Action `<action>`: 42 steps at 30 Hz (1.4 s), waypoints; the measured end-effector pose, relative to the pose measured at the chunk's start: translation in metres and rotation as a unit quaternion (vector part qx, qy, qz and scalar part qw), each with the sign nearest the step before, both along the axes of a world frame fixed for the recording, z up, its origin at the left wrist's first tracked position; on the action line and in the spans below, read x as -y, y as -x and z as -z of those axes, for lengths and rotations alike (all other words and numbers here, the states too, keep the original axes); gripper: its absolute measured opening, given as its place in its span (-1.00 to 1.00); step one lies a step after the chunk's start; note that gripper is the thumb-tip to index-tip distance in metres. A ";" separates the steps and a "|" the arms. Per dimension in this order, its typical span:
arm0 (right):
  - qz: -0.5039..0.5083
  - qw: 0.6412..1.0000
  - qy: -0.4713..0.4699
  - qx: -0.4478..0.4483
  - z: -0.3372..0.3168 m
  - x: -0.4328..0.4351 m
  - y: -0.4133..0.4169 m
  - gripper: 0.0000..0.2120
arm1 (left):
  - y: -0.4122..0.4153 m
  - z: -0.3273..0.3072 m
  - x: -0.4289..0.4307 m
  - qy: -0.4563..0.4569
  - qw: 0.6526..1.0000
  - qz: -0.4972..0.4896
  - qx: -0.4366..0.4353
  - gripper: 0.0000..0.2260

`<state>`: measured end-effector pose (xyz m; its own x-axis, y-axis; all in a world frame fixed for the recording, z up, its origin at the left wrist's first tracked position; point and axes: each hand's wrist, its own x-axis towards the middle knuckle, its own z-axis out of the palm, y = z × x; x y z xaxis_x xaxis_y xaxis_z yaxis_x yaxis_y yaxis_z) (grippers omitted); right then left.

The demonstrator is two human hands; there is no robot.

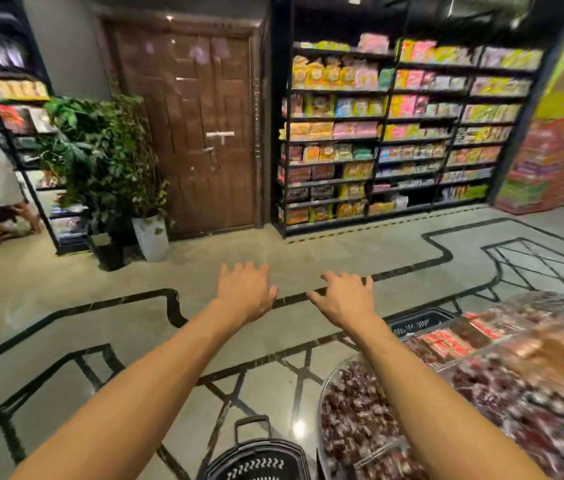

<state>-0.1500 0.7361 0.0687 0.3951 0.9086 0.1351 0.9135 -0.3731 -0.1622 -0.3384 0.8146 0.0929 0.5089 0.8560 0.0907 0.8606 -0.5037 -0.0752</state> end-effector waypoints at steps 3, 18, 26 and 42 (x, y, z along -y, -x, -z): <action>0.067 0.998 -0.006 0.015 -0.007 0.030 -0.017 -0.45 | -0.027 -0.012 0.008 0.001 0.998 0.061 -0.008 -0.58; 0.381 0.924 -0.021 0.000 -0.030 0.330 -0.047 -0.41 | -0.174 -0.013 0.216 -0.046 0.916 0.397 0.022 -0.55; 0.489 0.872 -0.034 -0.004 -0.024 0.522 -0.044 -0.44 | -0.222 -0.018 0.394 -0.053 0.853 0.517 0.047 -0.54; 0.607 0.794 -0.024 -0.020 0.037 0.814 -0.032 -0.49 | -0.257 0.040 0.701 0.026 0.775 0.631 0.013 -0.49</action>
<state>-0.1178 -0.0779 0.0322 0.9806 -0.1515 0.1245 -0.1212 -0.9673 -0.2230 -0.0816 0.1132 0.0525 0.9429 -0.3185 0.0976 -0.3184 -0.9478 -0.0167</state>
